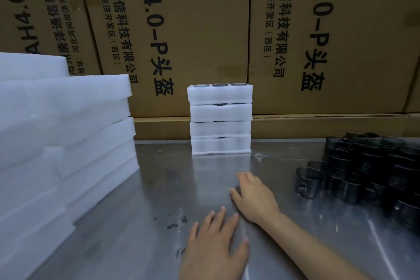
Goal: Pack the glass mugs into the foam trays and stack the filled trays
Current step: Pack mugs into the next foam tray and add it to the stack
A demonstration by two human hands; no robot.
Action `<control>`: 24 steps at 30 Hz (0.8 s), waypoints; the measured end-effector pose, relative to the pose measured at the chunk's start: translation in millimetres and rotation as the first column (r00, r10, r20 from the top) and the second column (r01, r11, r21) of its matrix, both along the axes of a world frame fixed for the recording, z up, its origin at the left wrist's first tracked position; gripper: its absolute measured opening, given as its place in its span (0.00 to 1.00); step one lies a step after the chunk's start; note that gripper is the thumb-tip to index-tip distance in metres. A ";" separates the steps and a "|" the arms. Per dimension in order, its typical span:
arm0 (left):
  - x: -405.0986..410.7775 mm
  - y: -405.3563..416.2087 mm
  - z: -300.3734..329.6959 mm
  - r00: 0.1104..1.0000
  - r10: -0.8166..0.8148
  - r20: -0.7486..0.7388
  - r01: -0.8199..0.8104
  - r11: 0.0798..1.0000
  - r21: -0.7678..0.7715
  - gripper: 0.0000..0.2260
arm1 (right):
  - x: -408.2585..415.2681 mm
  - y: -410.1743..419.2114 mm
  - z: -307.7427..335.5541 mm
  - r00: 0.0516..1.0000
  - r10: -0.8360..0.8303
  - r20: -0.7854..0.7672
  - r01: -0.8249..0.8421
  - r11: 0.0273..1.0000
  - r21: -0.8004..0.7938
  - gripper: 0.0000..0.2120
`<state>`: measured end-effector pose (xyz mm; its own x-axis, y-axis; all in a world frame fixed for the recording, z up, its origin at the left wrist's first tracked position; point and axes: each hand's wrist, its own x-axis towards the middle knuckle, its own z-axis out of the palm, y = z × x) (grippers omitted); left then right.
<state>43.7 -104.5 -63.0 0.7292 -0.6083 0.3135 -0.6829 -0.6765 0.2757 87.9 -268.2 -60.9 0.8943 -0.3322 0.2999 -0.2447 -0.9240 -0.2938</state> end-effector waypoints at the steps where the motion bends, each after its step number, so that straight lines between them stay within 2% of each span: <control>1: 4.2 1.1 -5.0 1.000 0.007 -0.024 -0.007 1.000 0.007 0.21 | -13.0 6.0 -0.2 1.000 0.002 -0.014 -0.002 0.999 -0.036 0.19; 3: 7.6 2.4 -9.2 0.996 0.021 -0.083 -0.017 0.998 0.053 0.20 | -38.8 18.3 -0.6 1.000 -0.003 -0.011 0.002 0.997 -0.082 0.16; 6: 3.3 2.9 -3.7 0.997 0.025 -0.071 -0.024 1.000 0.013 0.19 | -76.7 35.4 0.8 1.000 0.014 0.004 -0.014 0.994 -0.108 0.14; 10: -15.4 5.8 4.7 0.993 0.085 0.079 -0.087 0.996 0.022 0.14 | -124.7 54.3 -0.6 0.999 0.049 0.013 -0.048 0.995 -0.087 0.14; 15: -46.6 17.0 2.1 0.988 0.103 0.114 -0.105 0.994 0.009 0.14 | -173.9 67.5 -5.4 0.993 0.111 0.028 -0.109 0.992 -0.056 0.17; 21: -96.8 44.2 -6.3 0.980 -0.115 0.160 0.113 0.993 0.023 0.16 | -211.9 75.8 -10.6 0.993 0.110 -0.036 -0.112 0.993 -0.039 0.19; 24: -109.0 66.6 6.9 0.937 -0.268 0.223 0.219 0.951 0.220 0.17 | -221.9 76.8 -11.7 0.993 0.105 -0.049 -0.108 0.993 -0.052 0.20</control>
